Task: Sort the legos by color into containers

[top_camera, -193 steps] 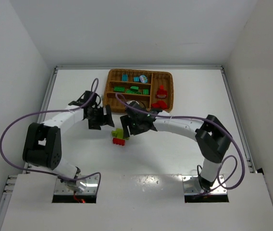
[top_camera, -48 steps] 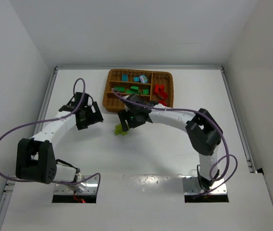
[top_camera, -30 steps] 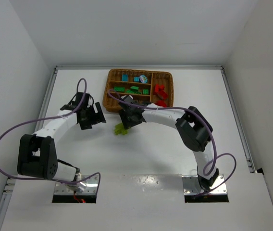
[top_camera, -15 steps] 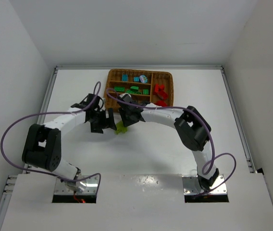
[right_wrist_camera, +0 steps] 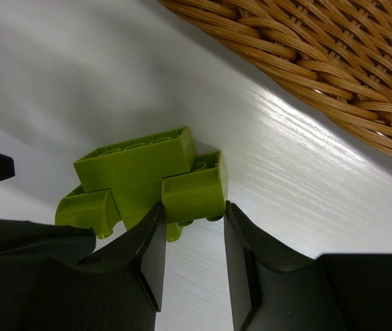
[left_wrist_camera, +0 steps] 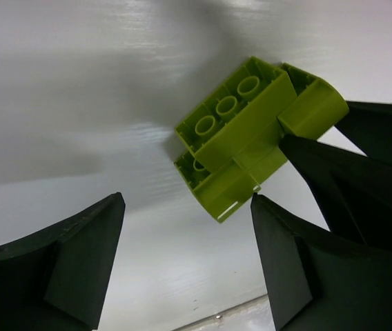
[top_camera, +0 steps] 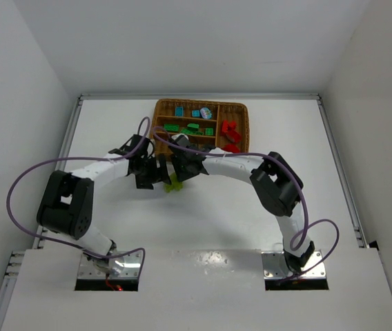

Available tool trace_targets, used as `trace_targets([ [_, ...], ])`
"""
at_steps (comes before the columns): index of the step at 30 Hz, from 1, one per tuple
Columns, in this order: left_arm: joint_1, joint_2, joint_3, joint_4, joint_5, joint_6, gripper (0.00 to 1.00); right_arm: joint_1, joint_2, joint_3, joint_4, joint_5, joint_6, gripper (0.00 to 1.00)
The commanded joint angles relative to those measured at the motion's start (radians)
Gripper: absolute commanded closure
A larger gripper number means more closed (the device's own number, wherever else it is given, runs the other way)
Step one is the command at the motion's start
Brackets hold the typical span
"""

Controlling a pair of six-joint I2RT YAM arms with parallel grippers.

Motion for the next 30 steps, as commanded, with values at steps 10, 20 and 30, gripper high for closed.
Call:
trace_targets([
  [10, -0.024, 0.002, 0.002, 0.051, -0.054, 0.012, 0.26, 0.001, -0.009, 0.015, 0.007, -0.024, -0.001, 0.86],
  [20, -0.024, 0.032, 0.002, 0.051, -0.100, -0.006, 0.63, 0.001, -0.063, -0.065, 0.016, -0.024, -0.001, 0.87],
  [30, -0.024, 0.032, 0.002, 0.041, -0.091, 0.003, 0.78, -0.011, -0.118, -0.114, 0.046, -0.013, 0.022, 0.87],
])
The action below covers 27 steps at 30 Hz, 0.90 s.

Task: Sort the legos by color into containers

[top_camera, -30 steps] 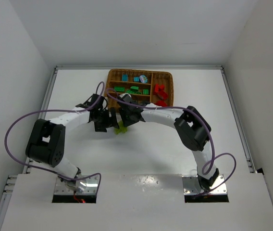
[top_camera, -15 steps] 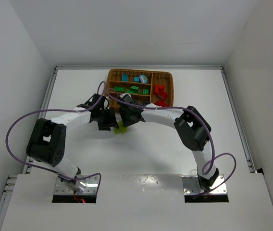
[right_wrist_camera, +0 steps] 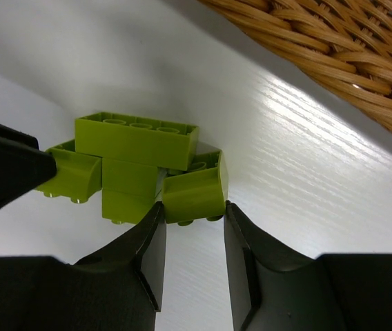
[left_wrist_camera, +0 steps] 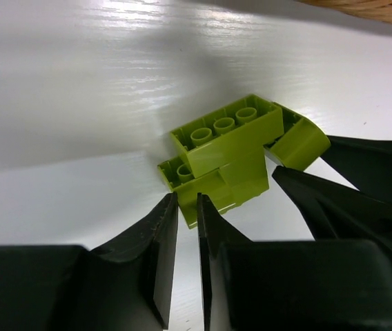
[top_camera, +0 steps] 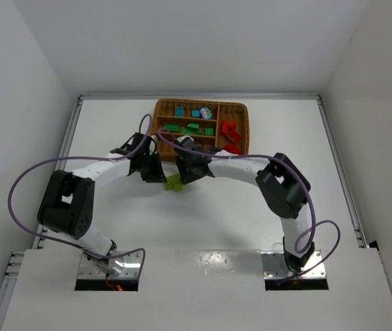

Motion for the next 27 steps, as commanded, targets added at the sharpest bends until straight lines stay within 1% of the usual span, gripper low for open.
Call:
trace_targets([
  [1, -0.003, 0.010, -0.008, -0.035, -0.070, 0.023, 0.78, 0.000, -0.068, -0.012, 0.009, -0.002, 0.016, 0.87],
  [5, -0.003, 0.021, 0.001, -0.035, -0.070, 0.023, 0.78, 0.000, -0.111, -0.021, 0.022, -0.030, -0.004, 0.87],
  [10, -0.003, 0.041, 0.041, -0.035, -0.079, 0.023, 0.78, 0.000, -0.133, -0.021, -0.069, -0.100, -0.076, 0.87],
  [14, -0.003, 0.041, 0.070, -0.055, -0.079, 0.032, 0.78, -0.009, -0.200, -0.086, -0.087, -0.111, -0.104, 0.87],
  [16, -0.003, 0.041, 0.093, -0.066, -0.079, 0.032, 0.78, -0.019, -0.250, -0.129, -0.077, -0.169, -0.115, 0.87],
  [17, -0.003, 0.030, 0.108, -0.078, -0.079, 0.032, 0.78, -0.043, -0.263, -0.151, -0.076, -0.192, -0.115, 0.87],
  [18, -0.003, 0.021, 0.109, -0.090, -0.079, 0.041, 0.78, -0.043, -0.289, -0.164, -0.054, -0.246, -0.127, 0.87],
  [20, 0.006, -0.004, 0.141, -0.107, -0.079, 0.041, 0.76, -0.074, -0.315, -0.184, -0.032, -0.306, -0.127, 0.87],
  [22, 0.017, -0.019, 0.170, -0.141, -0.079, 0.052, 0.75, -0.086, -0.350, -0.196, -0.020, -0.306, -0.127, 0.87],
  [25, 0.027, -0.056, 0.199, -0.194, -0.148, 0.061, 0.72, -0.108, -0.379, -0.184, -0.055, -0.174, -0.127, 0.88],
  [26, 0.027, -0.056, 0.223, -0.210, -0.223, 0.061, 0.72, -0.117, -0.402, -0.172, -0.064, -0.090, -0.127, 0.88],
  [27, 0.036, -0.071, 0.233, -0.224, -0.254, 0.061, 0.71, -0.143, -0.415, -0.172, -0.064, -0.056, -0.116, 0.88],
])
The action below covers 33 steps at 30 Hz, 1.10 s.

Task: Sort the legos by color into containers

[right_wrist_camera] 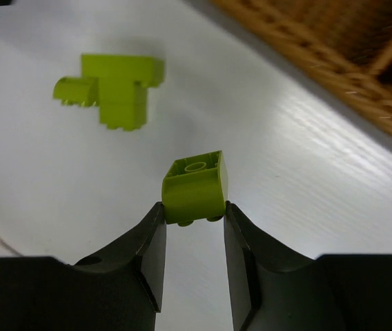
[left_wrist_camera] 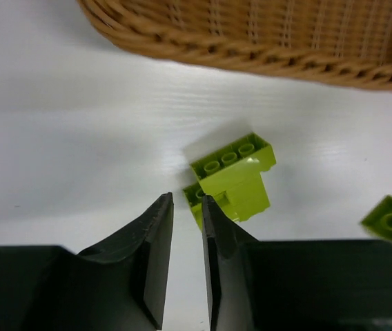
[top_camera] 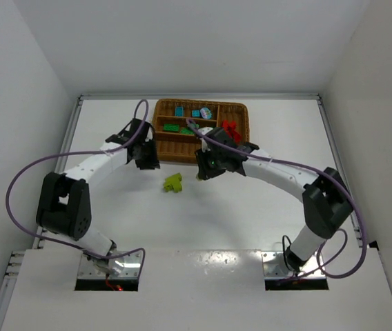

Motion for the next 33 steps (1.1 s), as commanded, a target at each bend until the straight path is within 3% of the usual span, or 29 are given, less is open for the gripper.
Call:
trace_targets([
  [1, 0.037, -0.080, 0.069, -0.070, -0.141, 0.013, 0.71, -0.050, -0.084, 0.025, 0.000, 0.136, -0.004, 0.88],
  [5, 0.102, -0.091, 0.088, -0.080, -0.140, 0.022, 0.66, -0.116, -0.059, 0.120, 0.009, 0.153, 0.008, 0.88],
  [16, 0.136, -0.082, 0.078, -0.080, -0.100, 0.022, 0.55, -0.127, 0.295, 0.486, 0.009, 0.120, 0.048, 0.88],
  [17, 0.136, -0.082, 0.078, -0.080, -0.100, 0.022, 0.53, -0.127, 0.319, 0.506, 0.009, 0.120, 0.057, 0.88],
  [19, 0.136, -0.082, 0.078, -0.080, -0.100, 0.022, 0.36, -0.127, 0.384, 0.552, 0.009, 0.104, 0.082, 0.83],
  [21, 0.136, -0.082, 0.078, -0.080, -0.091, 0.031, 0.27, -0.127, 0.418, 0.594, 0.020, 0.104, 0.091, 0.72],
  [22, 0.136, -0.082, 0.069, -0.080, -0.080, 0.031, 0.19, -0.127, 0.427, 0.594, 0.020, 0.119, 0.105, 0.48],
  [24, 0.136, -0.082, 0.056, -0.080, -0.068, 0.043, 0.15, -0.127, 0.406, 0.571, 0.037, 0.152, 0.133, 0.39],
  [28, 0.122, -0.094, -0.016, -0.080, -0.058, 0.057, 0.17, -0.127, 0.254, 0.367, 0.143, 0.130, 0.142, 0.40],
  [33, -0.019, -0.130, -0.099, -0.035, 0.021, 0.022, 0.18, -0.106, 0.086, 0.135, 0.155, 0.120, 0.140, 0.42],
])
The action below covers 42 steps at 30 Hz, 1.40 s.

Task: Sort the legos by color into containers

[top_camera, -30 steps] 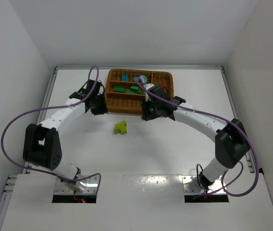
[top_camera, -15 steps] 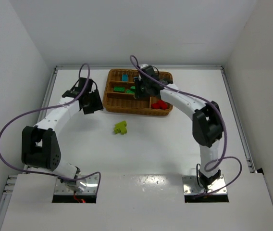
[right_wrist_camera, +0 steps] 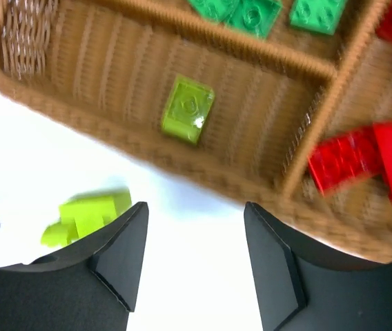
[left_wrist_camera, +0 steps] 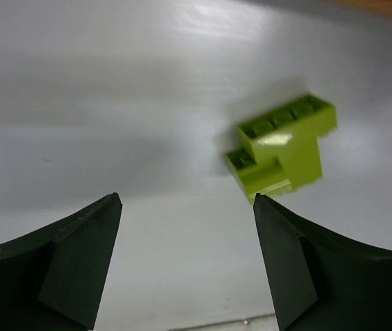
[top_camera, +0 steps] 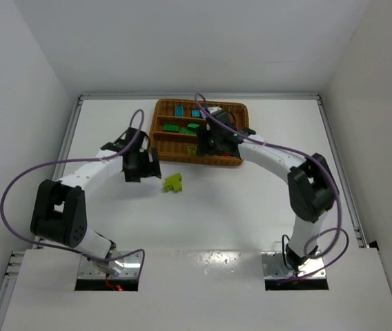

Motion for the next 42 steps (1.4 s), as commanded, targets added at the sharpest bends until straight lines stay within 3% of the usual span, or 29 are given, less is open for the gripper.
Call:
trace_targets([
  [1, -0.106, -0.049, -0.037, 0.060, 0.061, -0.067, 0.16, 0.026, -0.153, -0.133, 0.079, -0.002, 0.024, 0.42],
  [3, -0.132, -0.039, -0.062, 0.095, 0.061, -0.126, 0.16, 0.026, -0.196, -0.211, 0.088, -0.023, 0.033, 0.42],
  [7, -0.151, -0.056, -0.134, 0.234, 0.082, -0.290, 0.17, 0.077, -0.184, -0.221, 0.049, -0.170, -0.016, 0.33],
  [16, -0.171, 0.049, -0.143, 0.238, 0.045, -0.290, 0.25, 0.132, -0.149, -0.253, 0.076, -0.222, 0.008, 0.31],
  [29, -0.171, 0.080, -0.134, 0.238, 0.033, -0.270, 0.65, 0.155, -0.026, -0.195, 0.125, -0.282, 0.116, 0.30],
  [30, -0.171, 0.080, -0.134, 0.238, 0.033, -0.261, 0.74, 0.155, -0.016, -0.195, 0.125, -0.308, 0.129, 0.30],
  [35, -0.161, 0.080, -0.134, 0.238, 0.042, -0.240, 0.98, 0.137, -0.006, -0.216, 0.195, -0.367, 0.231, 0.30],
  [42, -0.152, 0.024, -0.116, 0.238, 0.110, -0.197, 1.00, 0.118, -0.006, -0.268, 0.303, -0.404, 0.310, 0.29],
])
